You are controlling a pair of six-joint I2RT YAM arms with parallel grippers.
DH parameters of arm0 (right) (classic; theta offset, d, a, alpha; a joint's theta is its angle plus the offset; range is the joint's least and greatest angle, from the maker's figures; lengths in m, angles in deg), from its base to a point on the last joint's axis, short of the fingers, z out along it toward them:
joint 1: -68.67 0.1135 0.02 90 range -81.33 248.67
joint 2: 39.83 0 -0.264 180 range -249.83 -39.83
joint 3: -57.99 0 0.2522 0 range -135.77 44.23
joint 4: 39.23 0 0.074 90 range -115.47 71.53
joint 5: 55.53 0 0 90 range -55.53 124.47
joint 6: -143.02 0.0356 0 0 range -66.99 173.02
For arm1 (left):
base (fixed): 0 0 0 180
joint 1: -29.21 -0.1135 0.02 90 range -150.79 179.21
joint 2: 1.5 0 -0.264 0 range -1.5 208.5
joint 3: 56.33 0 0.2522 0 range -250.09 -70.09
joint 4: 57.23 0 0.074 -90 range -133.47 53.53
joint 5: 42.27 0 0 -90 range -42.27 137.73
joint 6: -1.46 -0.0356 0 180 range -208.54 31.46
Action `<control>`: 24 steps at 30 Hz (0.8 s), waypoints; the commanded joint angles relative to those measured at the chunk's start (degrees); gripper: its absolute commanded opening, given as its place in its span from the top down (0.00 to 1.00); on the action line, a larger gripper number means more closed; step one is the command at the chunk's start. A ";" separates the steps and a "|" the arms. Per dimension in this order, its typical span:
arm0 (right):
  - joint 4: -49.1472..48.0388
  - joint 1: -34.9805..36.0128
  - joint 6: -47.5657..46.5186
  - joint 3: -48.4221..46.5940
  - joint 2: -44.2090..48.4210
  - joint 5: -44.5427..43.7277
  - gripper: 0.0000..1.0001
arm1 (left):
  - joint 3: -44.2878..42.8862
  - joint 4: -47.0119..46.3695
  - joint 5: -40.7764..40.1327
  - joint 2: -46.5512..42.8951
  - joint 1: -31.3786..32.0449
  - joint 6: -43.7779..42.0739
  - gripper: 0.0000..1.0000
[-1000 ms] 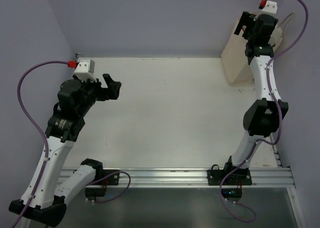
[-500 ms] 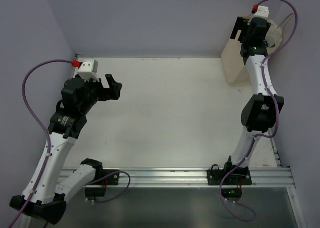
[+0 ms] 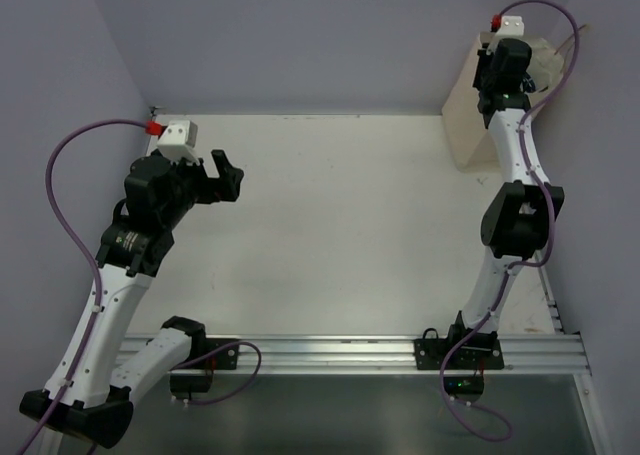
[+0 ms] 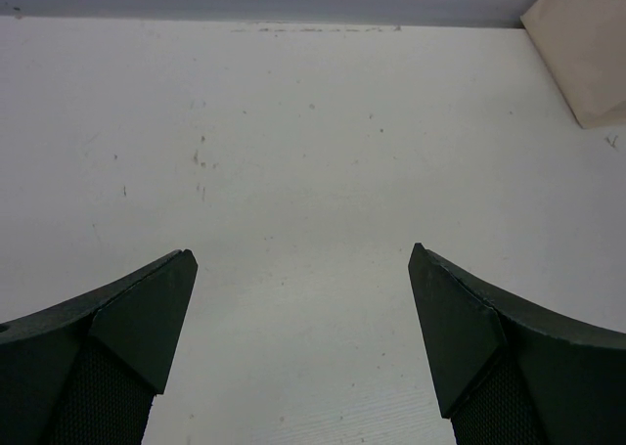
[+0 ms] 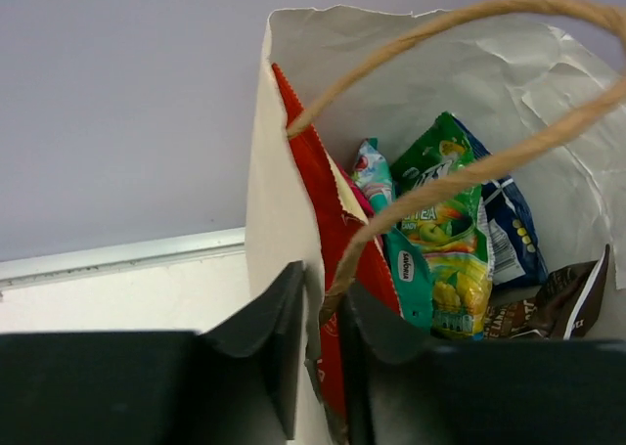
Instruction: Take the snacks out of the paper bag
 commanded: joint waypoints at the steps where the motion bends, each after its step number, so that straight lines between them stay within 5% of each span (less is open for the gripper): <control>1: 0.08 0.66 -2.23 0.54 2.02 2.54 0.81 | -0.48 0.44 -0.45 -0.75 0.36 -1.53 0.00; 5: 0.69 3.20 -6.70 4.22 6.15 3.16 1.00 | -0.92 0.61 -0.36 -1.54 0.36 -1.61 0.00; 15: 13.35 18.66 -3.03 13.80 22.49 7.72 1.00 | -5.75 2.02 -0.53 -0.93 0.36 -1.35 0.00; 24: 15.20 42.30 12.26 26.03 32.44 5.26 1.00 | -7.34 2.90 2.01 0.12 0.44 3.38 0.00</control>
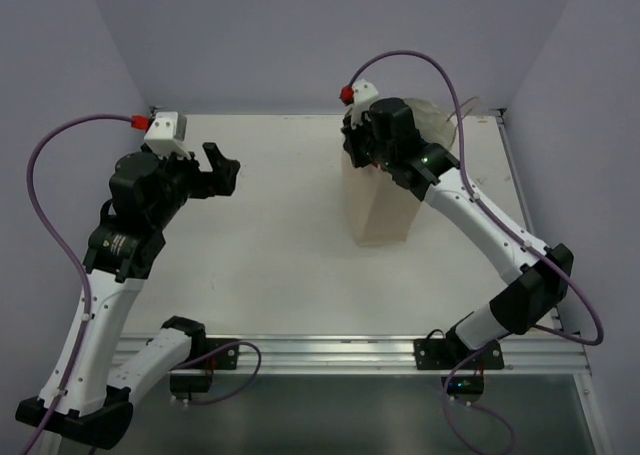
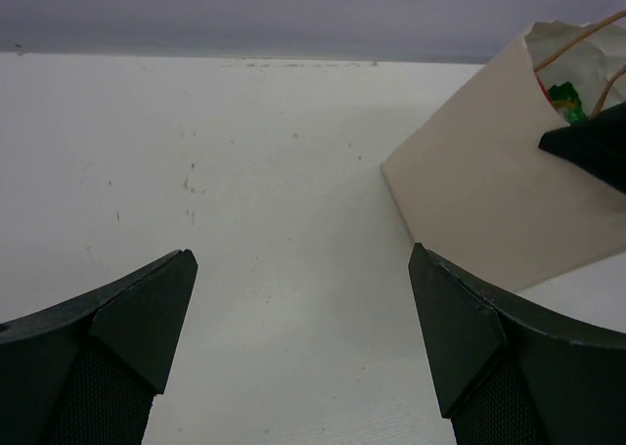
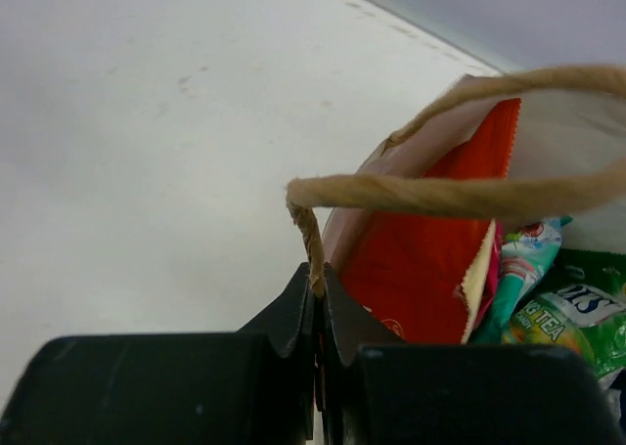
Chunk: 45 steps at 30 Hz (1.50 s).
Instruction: Take the snacks out of the paper bag
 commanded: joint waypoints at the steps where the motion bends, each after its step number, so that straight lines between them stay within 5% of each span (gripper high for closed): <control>1: -1.43 7.94 10.36 0.46 3.39 0.61 1.00 | -2.00 0.93 2.10 0.78 0.44 3.17 0.00; 10: -1.18 20.72 17.41 -9.37 -4.78 -7.56 1.00 | -2.97 3.22 6.84 2.19 0.44 11.35 0.00; 13: 2.94 20.90 17.42 -13.24 -3.74 -8.53 0.61 | -3.85 3.22 9.91 3.24 0.44 13.19 0.00; 14: 3.92 20.90 17.06 -13.78 -3.04 -8.62 0.41 | -4.63 3.22 10.88 3.59 0.44 14.07 0.00; 19: 12.69 20.90 15.92 -16.42 3.54 -13.35 0.01 | -6.48 3.04 16.33 6.40 0.79 18.02 0.00; 24: 15.53 20.82 15.65 -11.42 11.36 -19.42 0.01 | -8.24 2.16 13.28 8.69 6.67 20.32 0.00; 28: 15.44 20.73 15.74 -5.19 16.82 -23.73 0.01 | -9.39 2.07 3.98 10.09 15.80 21.90 0.00; 35: 13.86 20.11 16.35 0.45 22.10 -26.73 0.01 | -6.49 2.51 -8.78 14.57 22.85 23.56 0.00; 45: 12.02 20.11 18.11 6.60 27.20 -25.06 0.01 | -9.12 2.51 -18.37 21.95 22.86 22.60 0.45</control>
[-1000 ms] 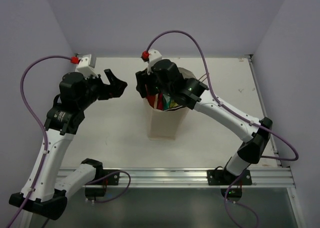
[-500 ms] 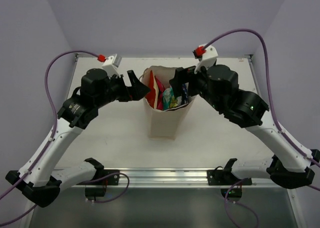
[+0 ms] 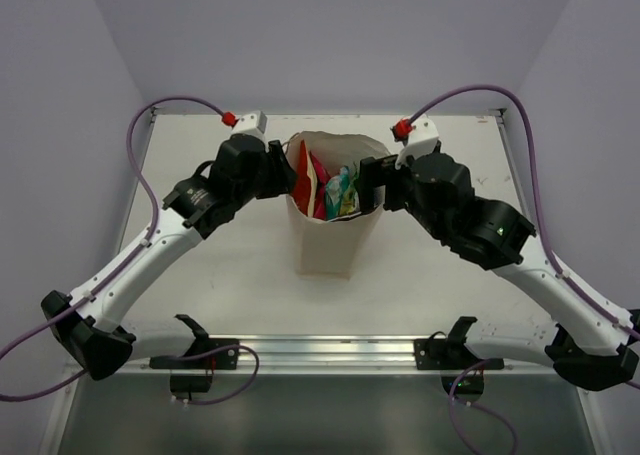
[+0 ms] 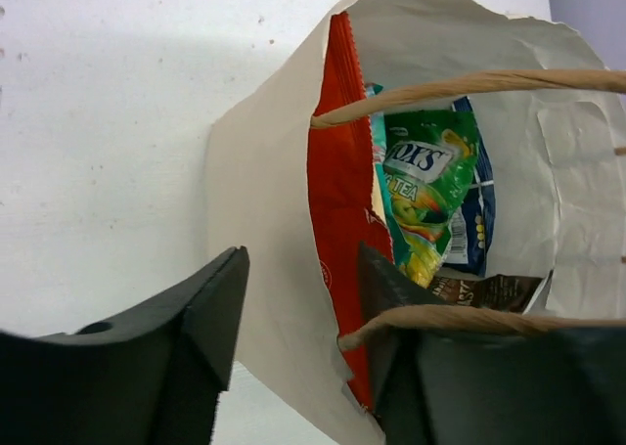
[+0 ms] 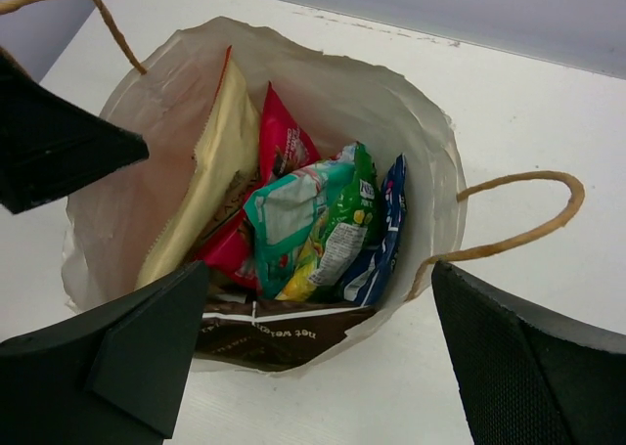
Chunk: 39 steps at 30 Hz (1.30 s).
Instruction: Take the snacks out of the paper bag
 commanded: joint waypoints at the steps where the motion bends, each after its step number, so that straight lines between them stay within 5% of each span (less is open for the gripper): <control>1: -1.84 -0.15 1.41 1.08 3.29 -0.75 0.01 | -2.61 -1.03 -4.00 2.20 0.10 -0.50 0.49; 4: -1.84 -0.15 1.59 1.87 4.00 -0.49 0.01 | -2.44 -1.12 -2.58 4.48 0.10 -0.41 0.59; 8: -2.63 -0.15 0.98 2.84 5.23 1.88 0.01 | -3.57 -0.41 -5.38 4.93 0.02 -2.51 0.99; 17: -6.84 -0.06 1.15 2.40 3.04 10.83 0.01 | -23.25 -2.07 -16.02 10.20 -3.06 -33.05 1.00; 23: -11.68 -0.06 2.29 2.84 -1.26 16.20 0.01 | -19.24 -12.44 -16.30 6.70 -3.68 -49.87 1.00; 30: -18.45 -0.06 6.15 7.32 -7.16 21.83 0.02 | -5.53 -13.34 -10.05 1.07 -3.59 -48.67 1.00; 39: -32.77 0.03 28.03 16.55 -18.23 22.98 0.19 | 4.77 -13.68 -10.06 -4.11 -3.59 -45.06 1.00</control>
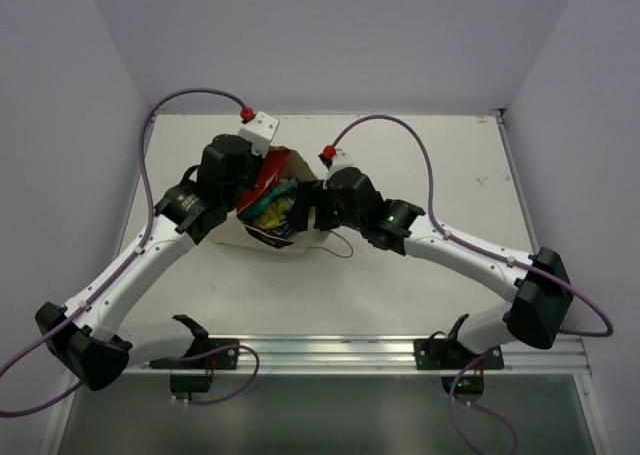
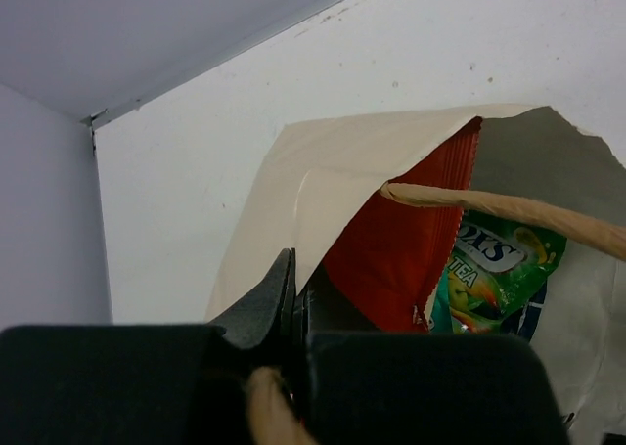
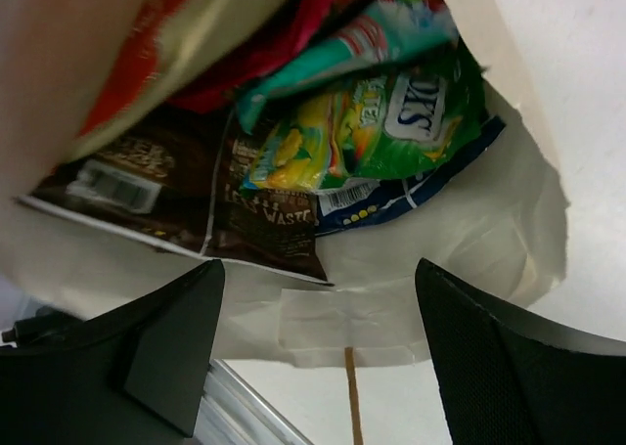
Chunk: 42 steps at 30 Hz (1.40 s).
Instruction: Take the snacks out of the paper bag
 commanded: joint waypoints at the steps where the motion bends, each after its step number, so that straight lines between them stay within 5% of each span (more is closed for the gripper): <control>1: -9.45 0.20 12.95 1.99 -3.04 -0.86 0.19 | 1.80 -6.17 2.14 -2.98 0.21 2.02 1.00; 6: -11.84 0.20 17.46 1.74 -9.63 -6.93 0.29 | 3.65 -4.94 3.20 -4.13 0.21 3.08 1.00; 18: -15.09 0.20 28.97 -0.02 -18.78 -13.35 0.34 | 2.95 -4.06 4.34 -4.30 0.21 4.92 1.00; 42: -7.62 0.20 38.11 -1.26 -12.02 -17.22 0.38 | 0.84 -3.26 2.50 -2.64 0.13 7.64 1.00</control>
